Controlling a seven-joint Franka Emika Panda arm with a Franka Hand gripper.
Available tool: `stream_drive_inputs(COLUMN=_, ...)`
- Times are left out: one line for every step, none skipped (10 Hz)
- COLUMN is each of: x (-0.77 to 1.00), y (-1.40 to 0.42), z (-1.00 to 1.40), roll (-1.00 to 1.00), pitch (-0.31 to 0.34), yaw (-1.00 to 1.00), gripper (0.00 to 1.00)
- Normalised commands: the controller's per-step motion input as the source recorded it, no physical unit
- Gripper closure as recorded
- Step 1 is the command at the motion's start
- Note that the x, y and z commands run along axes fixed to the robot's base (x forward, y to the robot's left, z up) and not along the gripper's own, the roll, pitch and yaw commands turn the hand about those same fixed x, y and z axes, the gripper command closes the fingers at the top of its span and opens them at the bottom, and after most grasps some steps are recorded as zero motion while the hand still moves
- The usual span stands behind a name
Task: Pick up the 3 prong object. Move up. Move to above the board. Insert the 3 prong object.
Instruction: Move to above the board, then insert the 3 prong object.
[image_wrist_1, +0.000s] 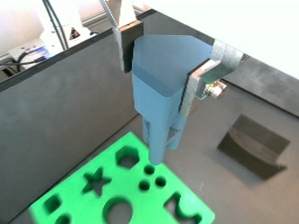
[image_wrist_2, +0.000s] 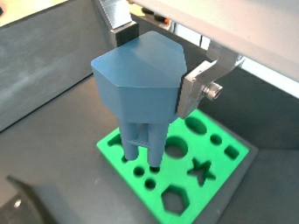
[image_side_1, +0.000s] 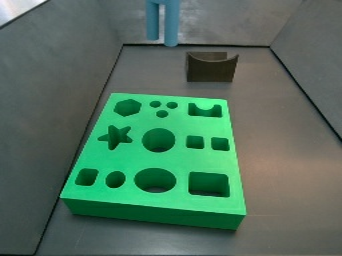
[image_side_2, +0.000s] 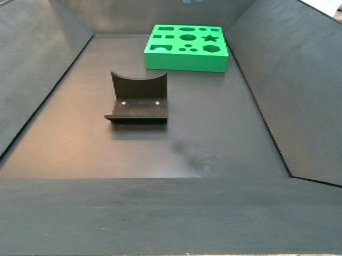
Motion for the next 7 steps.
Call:
stream_drive_inputs(x=0.22, y=-0.32, z=0.12, roll=0.05, pitch=0.124, yaw=0.00, gripper=1.00)
stream_drive_inputs(x=0.15, y=-0.20, z=0.08, roll=0.06, pitch=0.098, yaw=0.01, gripper=1.00)
stream_drive_inputs(x=0.02, y=0.00, z=0.00, roll=0.00, pitch=0.000, yaw=0.00, gripper=1.00)
stream_drive_inputs(x=0.04, y=0.05, z=0.00, roll=0.00, pitch=0.000, yaw=-0.37, gripper=1.00)
stream_drive_inputs(x=0.07, y=0.16, z=0.00, roll=0.00, pitch=0.000, yaw=-0.80, gripper=1.00)
stream_drive_inputs(x=0.03, y=0.01, z=-0.02, roll=0.01, pitch=0.000, yaw=-0.99, gripper=1.00)
stream_drive_inputs(x=0.00, y=0.00, z=-0.05, roll=0.03, pitch=0.000, yaw=-1.00, gripper=1.00)
